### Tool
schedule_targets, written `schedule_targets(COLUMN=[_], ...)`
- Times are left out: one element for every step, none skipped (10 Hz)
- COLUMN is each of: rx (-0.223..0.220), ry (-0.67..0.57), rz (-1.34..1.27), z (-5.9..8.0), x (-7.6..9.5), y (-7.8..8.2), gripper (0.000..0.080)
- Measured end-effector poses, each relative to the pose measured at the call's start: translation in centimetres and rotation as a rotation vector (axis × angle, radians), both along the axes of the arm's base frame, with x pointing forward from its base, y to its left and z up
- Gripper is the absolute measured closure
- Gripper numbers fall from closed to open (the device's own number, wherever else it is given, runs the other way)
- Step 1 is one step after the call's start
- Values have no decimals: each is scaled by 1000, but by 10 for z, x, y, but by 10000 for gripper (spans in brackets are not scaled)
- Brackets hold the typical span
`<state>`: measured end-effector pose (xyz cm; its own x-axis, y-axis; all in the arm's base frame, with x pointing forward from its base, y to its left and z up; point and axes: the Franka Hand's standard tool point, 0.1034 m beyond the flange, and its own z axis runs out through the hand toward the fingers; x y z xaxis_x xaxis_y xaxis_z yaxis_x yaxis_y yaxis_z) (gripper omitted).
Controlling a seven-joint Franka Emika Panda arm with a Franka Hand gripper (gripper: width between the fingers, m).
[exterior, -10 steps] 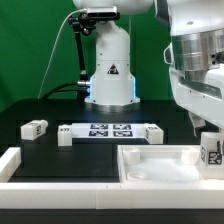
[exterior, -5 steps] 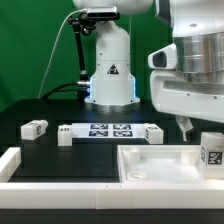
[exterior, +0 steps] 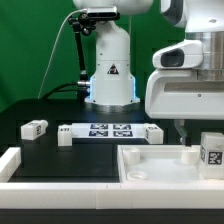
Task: Assemble one leg
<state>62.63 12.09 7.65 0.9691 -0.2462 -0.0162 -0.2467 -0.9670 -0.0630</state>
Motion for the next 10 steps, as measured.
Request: schedule_targets(rx=[0, 1, 1, 1, 1, 1, 1, 1, 11, 33], ry=[-6, -7, -9, -9, -8, -7, -7, -7, 2, 9], rz=[83, 99, 133, 133, 114, 97, 100, 99, -14, -160], z=[0, 0, 0, 0, 0, 0, 0, 0, -1, -1], x=[1, 1, 1, 1, 1, 1, 1, 1, 1, 1], y=[-4, -8, -9, -8, -8, -8, -8, -8, -7, -8], gripper=[151, 151, 151, 272, 410, 410, 509, 509, 509, 509])
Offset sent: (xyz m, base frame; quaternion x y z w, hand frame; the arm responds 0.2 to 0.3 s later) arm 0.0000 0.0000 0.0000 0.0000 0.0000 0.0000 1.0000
